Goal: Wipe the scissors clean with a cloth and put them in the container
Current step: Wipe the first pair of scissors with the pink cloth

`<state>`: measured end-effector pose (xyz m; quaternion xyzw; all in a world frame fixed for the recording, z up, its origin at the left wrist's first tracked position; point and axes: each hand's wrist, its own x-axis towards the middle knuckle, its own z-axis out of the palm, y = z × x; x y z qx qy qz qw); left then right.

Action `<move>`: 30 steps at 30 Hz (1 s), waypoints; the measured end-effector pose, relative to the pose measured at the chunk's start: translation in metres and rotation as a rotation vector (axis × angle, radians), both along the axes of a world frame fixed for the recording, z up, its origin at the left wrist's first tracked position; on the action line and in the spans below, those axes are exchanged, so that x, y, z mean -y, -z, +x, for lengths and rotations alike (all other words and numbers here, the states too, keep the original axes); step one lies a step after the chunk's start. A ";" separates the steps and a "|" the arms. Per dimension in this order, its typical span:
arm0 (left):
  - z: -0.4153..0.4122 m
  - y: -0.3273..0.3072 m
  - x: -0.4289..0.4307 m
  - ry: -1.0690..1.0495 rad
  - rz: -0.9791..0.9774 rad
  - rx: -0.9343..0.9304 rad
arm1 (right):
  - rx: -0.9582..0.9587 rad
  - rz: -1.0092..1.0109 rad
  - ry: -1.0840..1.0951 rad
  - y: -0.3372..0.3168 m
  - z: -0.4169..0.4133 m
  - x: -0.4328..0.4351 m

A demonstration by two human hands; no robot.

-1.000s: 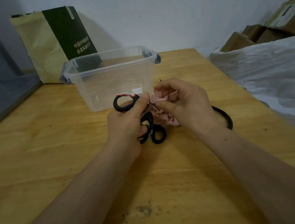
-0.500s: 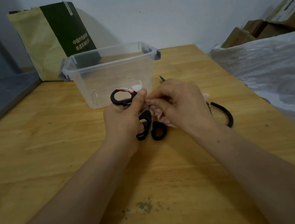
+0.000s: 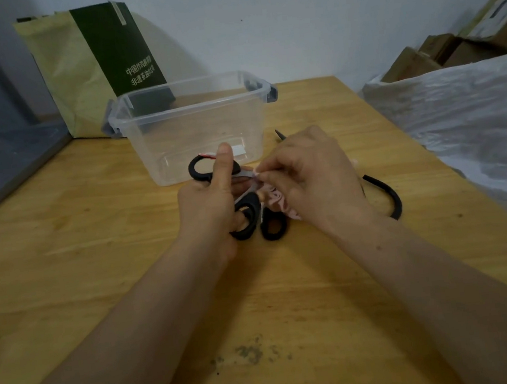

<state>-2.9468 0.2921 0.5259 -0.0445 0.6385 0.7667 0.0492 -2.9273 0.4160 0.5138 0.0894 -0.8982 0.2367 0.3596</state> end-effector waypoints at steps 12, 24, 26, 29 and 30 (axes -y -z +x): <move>-0.006 0.002 0.005 -0.005 0.038 0.044 | 0.013 -0.029 -0.113 0.002 0.004 0.012; -0.005 0.004 0.002 -0.010 0.006 -0.078 | 0.103 -0.036 -0.121 -0.004 0.005 0.009; -0.004 0.004 -0.001 0.001 -0.003 -0.097 | 0.093 -0.094 -0.047 -0.006 0.002 0.002; -0.004 0.005 -0.003 0.015 -0.016 -0.105 | 0.063 -0.057 -0.039 -0.004 0.004 0.006; -0.005 0.005 -0.001 0.011 -0.014 -0.098 | 0.065 -0.032 -0.085 -0.002 0.005 0.010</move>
